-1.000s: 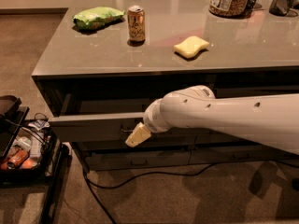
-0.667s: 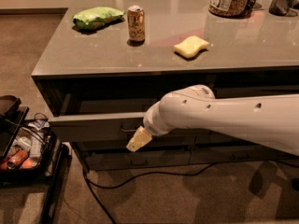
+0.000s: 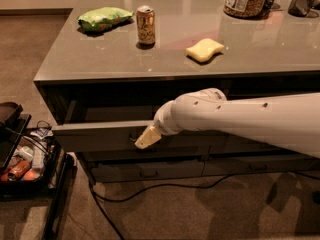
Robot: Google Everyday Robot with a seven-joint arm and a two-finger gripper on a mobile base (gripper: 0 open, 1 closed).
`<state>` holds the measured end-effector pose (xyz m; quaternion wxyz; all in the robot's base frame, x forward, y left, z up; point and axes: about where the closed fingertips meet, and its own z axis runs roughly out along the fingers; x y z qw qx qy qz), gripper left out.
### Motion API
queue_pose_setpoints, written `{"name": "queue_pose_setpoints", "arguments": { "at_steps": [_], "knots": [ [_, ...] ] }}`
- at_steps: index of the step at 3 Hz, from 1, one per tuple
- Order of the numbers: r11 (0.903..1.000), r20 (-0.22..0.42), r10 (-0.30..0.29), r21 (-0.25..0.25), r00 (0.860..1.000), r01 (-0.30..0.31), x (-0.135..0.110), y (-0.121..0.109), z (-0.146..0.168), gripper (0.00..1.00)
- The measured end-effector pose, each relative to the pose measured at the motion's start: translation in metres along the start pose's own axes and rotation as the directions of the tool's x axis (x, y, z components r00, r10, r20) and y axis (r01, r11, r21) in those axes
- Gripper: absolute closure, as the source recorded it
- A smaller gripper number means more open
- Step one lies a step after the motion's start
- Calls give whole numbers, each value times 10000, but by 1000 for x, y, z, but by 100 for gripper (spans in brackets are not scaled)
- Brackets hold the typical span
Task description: Open top drawer
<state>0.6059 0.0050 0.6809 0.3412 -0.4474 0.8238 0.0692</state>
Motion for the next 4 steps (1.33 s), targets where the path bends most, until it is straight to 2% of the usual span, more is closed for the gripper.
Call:
{"name": "queue_pose_setpoints", "arguments": {
  "at_steps": [1,2,3,4],
  "knots": [
    [10000,4,12,-19,10000,-12,-1,0,3,0],
    [9996,231,92,-271,9997,-86,-1,2,5,0],
    [9901,1034,914,-1160,9904,-793,-11,3,24,0],
    [9771,1614,1624,-1637,9734,-1359,-14,0,36,0]
  ]
}}
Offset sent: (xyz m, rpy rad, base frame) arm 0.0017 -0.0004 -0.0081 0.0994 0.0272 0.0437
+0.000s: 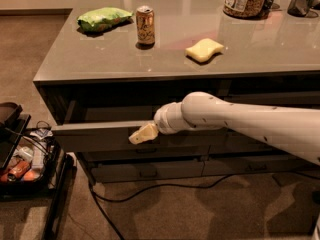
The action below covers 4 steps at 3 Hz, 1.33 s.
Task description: Open top drawer
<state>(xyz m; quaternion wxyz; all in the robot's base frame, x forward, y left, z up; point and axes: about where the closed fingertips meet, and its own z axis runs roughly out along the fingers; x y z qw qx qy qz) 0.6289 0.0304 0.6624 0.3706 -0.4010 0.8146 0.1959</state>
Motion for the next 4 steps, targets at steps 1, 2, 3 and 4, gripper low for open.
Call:
{"name": "queue_pose_setpoints", "arguments": {
  "at_steps": [1,2,3,4],
  "knots": [
    [10000,-2,-1,-2,10000,1,0,0,0,18],
    [10000,-3,-1,-2,10000,1,0,0,0,16],
    [10000,-260,-26,73,9997,27,3,6,0,0],
    [9992,-603,331,227,9976,-318,16,12,-6,0]
  ]
}}
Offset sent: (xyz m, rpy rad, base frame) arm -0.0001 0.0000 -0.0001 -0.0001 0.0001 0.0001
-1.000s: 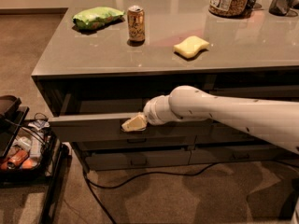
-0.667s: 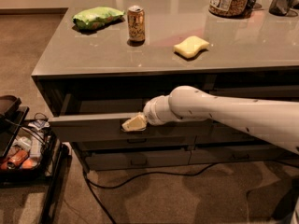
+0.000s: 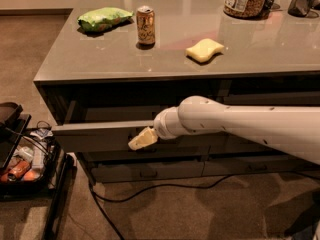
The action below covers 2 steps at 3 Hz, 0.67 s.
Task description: Open top drawer
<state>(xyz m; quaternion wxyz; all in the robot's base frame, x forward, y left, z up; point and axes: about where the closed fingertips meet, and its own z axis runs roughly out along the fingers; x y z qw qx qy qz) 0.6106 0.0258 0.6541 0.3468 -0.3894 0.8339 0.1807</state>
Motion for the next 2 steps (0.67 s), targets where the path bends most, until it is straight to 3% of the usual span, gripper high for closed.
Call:
{"name": "queue_pose_setpoints", "arguments": {
  "at_steps": [1,2],
  "knots": [
    [10000,-1090,-2,-37,9940,-2,14,14,-8,0],
    [9974,-1451,225,-643,9892,-322,4,33,2,0]
  ]
}}
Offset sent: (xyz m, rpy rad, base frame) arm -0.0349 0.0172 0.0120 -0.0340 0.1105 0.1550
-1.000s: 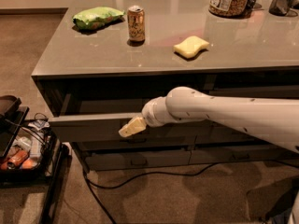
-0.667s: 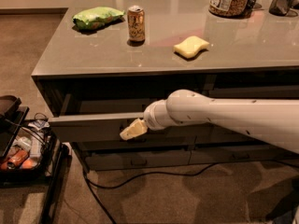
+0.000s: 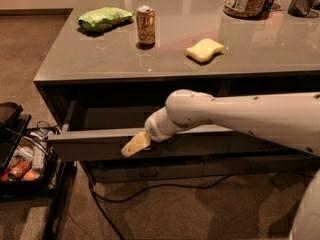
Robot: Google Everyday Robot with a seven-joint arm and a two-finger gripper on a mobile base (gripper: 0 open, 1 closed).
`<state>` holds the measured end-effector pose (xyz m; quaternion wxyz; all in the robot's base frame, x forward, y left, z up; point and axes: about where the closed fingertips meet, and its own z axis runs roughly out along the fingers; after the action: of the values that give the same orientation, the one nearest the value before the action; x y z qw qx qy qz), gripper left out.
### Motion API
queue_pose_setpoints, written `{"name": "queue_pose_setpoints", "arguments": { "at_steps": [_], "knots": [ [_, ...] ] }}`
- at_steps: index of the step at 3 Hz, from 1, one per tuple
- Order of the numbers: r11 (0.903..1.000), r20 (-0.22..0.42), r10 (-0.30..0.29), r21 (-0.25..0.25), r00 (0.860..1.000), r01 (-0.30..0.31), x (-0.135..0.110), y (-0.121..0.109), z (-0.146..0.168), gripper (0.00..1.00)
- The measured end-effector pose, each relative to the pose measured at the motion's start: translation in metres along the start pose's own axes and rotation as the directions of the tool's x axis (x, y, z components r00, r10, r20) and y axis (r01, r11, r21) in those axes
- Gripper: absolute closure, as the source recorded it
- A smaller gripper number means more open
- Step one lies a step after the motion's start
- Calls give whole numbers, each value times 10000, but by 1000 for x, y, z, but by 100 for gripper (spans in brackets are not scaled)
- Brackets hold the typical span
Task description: Open top drawer
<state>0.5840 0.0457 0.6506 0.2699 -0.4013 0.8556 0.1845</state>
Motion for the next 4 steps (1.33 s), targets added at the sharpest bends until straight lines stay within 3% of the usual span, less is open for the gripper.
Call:
{"name": "queue_pose_setpoints", "arguments": {
  "at_steps": [1,2,3,4],
  "knots": [
    [9974,-617,-478,-565,9970,443,1,18,-13,0],
    [9974,-618,-482,-565,9969,447,0,19,-14,0],
    [9999,-690,-145,-38,9975,143,1,12,-9,0],
    [9979,-427,577,310,9974,-564,10,8,0,0]
  ]
}}
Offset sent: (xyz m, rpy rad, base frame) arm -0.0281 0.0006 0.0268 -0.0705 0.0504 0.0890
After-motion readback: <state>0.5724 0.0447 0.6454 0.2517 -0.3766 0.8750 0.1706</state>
